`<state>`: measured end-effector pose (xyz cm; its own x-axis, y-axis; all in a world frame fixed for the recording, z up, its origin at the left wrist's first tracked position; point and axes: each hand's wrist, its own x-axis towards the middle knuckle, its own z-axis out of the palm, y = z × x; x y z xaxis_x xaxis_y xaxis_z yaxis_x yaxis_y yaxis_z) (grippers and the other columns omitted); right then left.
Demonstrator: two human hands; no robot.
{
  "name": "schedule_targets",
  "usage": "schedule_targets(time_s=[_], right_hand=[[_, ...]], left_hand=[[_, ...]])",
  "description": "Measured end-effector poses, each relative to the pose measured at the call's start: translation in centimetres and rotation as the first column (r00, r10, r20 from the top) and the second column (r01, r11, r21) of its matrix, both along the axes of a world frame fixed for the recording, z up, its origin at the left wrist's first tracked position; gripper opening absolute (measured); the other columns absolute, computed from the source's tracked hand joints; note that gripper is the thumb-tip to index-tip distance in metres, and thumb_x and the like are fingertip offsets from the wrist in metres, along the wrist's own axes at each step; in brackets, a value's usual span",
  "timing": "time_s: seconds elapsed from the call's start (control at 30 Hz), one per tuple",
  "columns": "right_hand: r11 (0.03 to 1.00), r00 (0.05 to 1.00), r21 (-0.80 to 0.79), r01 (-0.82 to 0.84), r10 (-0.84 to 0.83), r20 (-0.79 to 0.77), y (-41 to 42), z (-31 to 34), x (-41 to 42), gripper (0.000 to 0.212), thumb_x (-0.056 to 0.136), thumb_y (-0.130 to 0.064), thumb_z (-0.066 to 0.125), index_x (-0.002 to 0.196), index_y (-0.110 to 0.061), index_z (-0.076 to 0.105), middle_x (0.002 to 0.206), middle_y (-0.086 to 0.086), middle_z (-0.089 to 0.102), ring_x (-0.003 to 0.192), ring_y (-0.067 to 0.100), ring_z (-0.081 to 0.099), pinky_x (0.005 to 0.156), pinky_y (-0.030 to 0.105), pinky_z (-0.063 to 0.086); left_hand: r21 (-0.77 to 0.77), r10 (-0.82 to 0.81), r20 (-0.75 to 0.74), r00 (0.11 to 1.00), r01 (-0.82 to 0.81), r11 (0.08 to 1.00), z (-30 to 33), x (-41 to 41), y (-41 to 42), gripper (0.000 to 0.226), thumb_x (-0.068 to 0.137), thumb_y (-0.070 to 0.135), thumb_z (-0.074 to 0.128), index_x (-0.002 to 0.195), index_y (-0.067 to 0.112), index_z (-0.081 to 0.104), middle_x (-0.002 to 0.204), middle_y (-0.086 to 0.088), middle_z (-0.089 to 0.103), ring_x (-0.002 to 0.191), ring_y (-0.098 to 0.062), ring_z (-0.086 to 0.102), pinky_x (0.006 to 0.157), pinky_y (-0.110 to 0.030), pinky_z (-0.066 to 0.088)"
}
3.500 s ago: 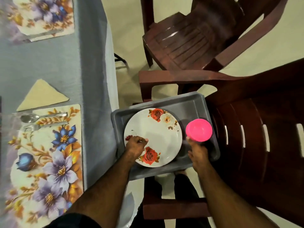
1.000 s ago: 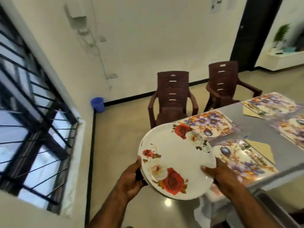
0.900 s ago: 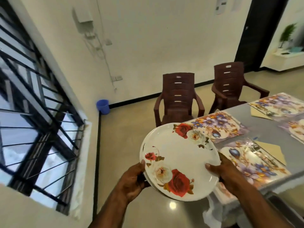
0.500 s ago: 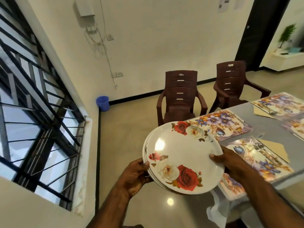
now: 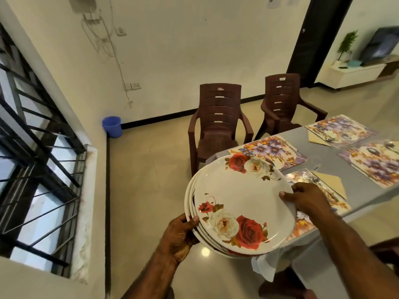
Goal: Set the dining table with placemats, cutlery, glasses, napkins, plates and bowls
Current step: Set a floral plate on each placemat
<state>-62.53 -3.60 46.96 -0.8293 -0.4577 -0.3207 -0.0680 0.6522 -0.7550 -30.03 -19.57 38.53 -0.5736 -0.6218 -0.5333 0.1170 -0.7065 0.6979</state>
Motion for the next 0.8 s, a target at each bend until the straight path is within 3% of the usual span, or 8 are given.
schedule_targets(time_s=[0.13,0.2,0.33,0.5,0.63,0.7,0.8], right_hand=[[0.995,0.999,0.095,0.015,-0.011,-0.036,0.0,0.8,-1.2,0.037,0.08,-0.016,0.089,0.113,-0.008,0.075,0.103,0.011,0.071,0.09,0.032,0.07,0.079,0.045,0.061],[0.994,0.999,0.113,-0.011,0.007,0.042,-0.1,1.2,-1.7,0.032,0.08,-0.009,0.088,0.108,-0.009,0.072,0.101,0.011,0.07,0.089,0.032,0.072,0.073,0.042,0.063],[0.988,0.971,0.129,-0.085,0.053,0.234,0.6,0.5,-2.0,0.019,0.088,-0.013,0.082,0.099,-0.013,0.067,0.105,0.016,0.071,0.092,0.034,0.075,0.085,0.048,0.064],[0.98,0.982,0.186,-0.074,0.038,0.187,1.9,-0.3,-2.9,0.019,0.092,-0.019,0.079,0.097,-0.01,0.063,0.099,0.01,0.07,0.087,0.028,0.074,0.076,0.039,0.064],[0.98,0.931,0.042,0.196,-0.199,0.305,4.9,-0.7,-6.0,0.018,0.088,-0.005,0.08,0.097,-0.002,0.064,0.099,0.02,0.073,0.087,0.036,0.075,0.083,0.049,0.063],[0.928,0.869,-0.059,0.368,-0.321,0.376,7.0,-0.9,-7.6,0.022,0.087,0.005,0.077,0.102,0.0,0.061,0.098,0.021,0.071,0.085,0.036,0.072,0.077,0.049,0.062],[0.838,0.774,-0.131,0.53,-0.415,0.478,10.2,-1.9,-9.9,0.023,0.09,0.01,0.07,0.108,0.0,0.062,0.098,0.018,0.07,0.085,0.034,0.07,0.083,0.048,0.06]], left_hand=[[0.042,0.04,-0.01,0.999,-0.04,0.998,-0.7,-0.6,0.0,0.033,0.089,0.002,0.07,0.121,-0.006,0.071,0.115,-0.031,0.073,0.095,-0.043,0.075,0.082,-0.055,0.064],[0.056,0.057,-0.015,0.998,-0.056,0.997,-1.0,-0.7,0.2,0.035,0.086,0.003,0.071,0.12,-0.006,0.071,0.114,-0.03,0.074,0.092,-0.04,0.075,0.08,-0.053,0.065],[0.055,0.082,0.012,0.997,-0.083,0.995,-1.6,-1.2,0.2,0.031,0.09,0.002,0.069,0.12,-0.006,0.071,0.114,-0.03,0.074,0.091,-0.04,0.075,0.079,-0.052,0.065],[0.035,0.075,0.063,0.995,-0.077,0.996,-1.5,-3.0,0.0,0.025,0.094,0.001,0.068,0.118,-0.005,0.072,0.11,-0.028,0.075,0.089,-0.038,0.074,0.073,-0.05,0.066],[0.034,0.072,0.061,0.996,-0.074,0.997,-1.0,-6.3,-0.2,0.016,0.096,0.0,0.065,0.109,-0.002,0.073,0.101,-0.023,0.078,0.082,-0.032,0.077,0.064,-0.042,0.066],[0.028,0.082,0.064,0.995,-0.083,0.996,-0.9,-8.4,-0.5,0.013,0.097,0.0,0.065,0.107,0.001,0.073,0.099,-0.02,0.079,0.082,-0.03,0.077,0.063,-0.041,0.066],[-0.01,0.084,0.062,0.995,-0.084,0.996,-0.8,-12.3,-1.1,0.014,0.098,0.002,0.065,0.11,0.003,0.072,0.099,-0.016,0.08,0.082,-0.027,0.079,0.062,-0.041,0.065]])
